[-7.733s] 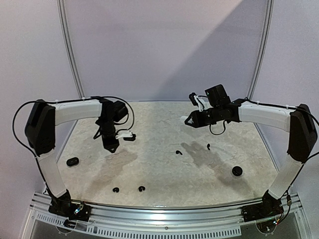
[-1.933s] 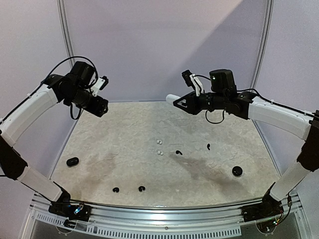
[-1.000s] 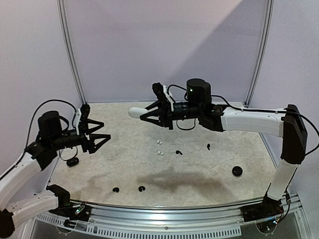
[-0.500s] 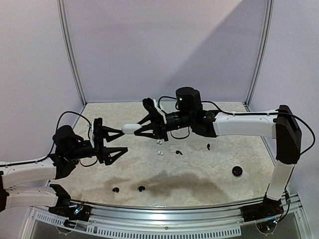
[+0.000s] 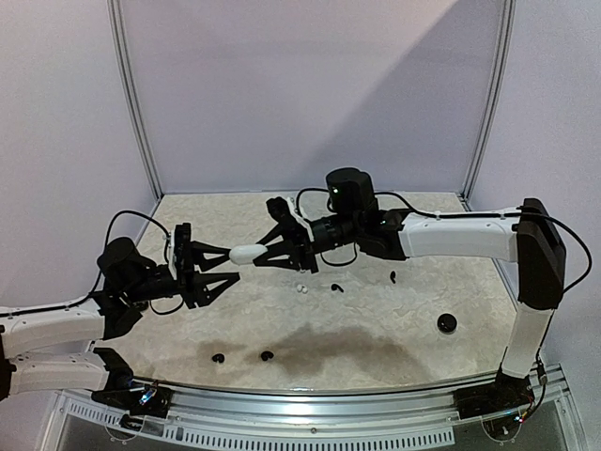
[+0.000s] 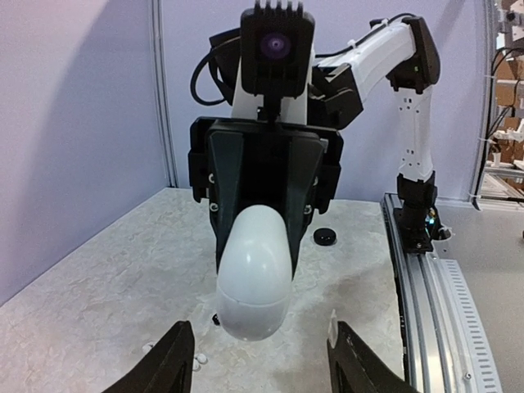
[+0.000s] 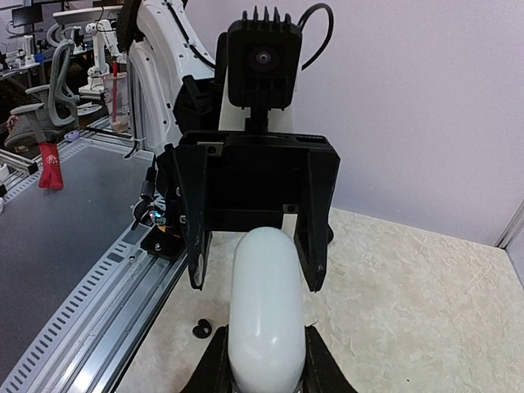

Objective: Insert the wireless bluetooth earbuds into the charging case

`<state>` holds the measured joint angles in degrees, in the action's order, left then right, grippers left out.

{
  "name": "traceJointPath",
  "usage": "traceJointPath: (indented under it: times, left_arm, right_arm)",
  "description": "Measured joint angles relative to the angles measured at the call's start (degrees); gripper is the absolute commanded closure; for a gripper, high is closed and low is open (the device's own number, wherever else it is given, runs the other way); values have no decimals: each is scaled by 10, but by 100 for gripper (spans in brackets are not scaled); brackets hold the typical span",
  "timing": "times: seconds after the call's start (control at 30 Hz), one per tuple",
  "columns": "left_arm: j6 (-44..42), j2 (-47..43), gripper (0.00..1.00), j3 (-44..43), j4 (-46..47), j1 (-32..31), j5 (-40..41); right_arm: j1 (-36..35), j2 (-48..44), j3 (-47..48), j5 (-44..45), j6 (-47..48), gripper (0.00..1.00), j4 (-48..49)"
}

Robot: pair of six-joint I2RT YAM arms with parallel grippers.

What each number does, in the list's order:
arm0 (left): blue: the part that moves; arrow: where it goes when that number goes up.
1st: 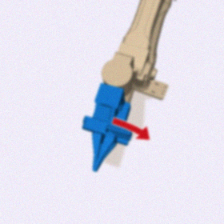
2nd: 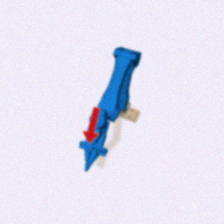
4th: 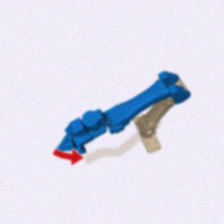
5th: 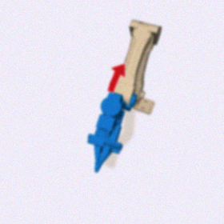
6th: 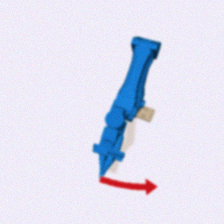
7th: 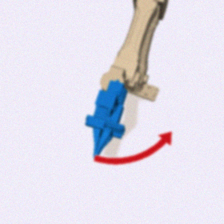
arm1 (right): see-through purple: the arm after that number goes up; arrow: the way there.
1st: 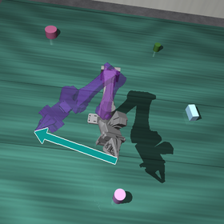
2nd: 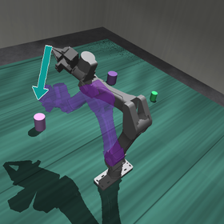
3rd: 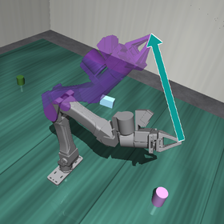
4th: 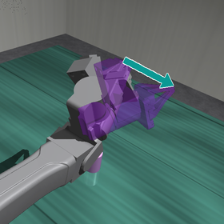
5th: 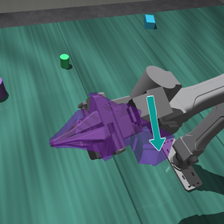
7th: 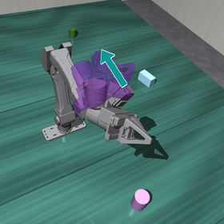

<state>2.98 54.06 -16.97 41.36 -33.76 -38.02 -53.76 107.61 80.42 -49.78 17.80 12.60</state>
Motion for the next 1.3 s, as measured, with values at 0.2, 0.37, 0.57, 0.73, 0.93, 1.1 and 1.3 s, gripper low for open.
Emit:
traceJointPath:
  times: [0.2,0.37,0.57,0.73,0.93,1.1,1.3]
  left_arm:
    - [-17,14,63,-12,0,-5,-5]
    - [-25,24,90,-18,1,-13,-2]
    - [-28,27,100,-19,1,-14,2]
    - [-37,29,100,-19,-1,-16,8]
    - [-70,30,100,-19,-2,-21,17]
    - [-109,29,100,-23,-9,-21,27]
    - [-166,24,100,-29,-39,-21,40]
  right_arm:
    - [0,2,2,-2,10,100,-16]
    - [0,2,6,-5,16,100,-22]
    - [1,2,6,-7,18,84,-27]
    - [1,2,6,5,19,57,-33]
    - [0,2,7,36,4,57,-30]
    - [-2,5,14,48,-7,59,-34]
    - [-3,14,33,58,-15,61,-56]
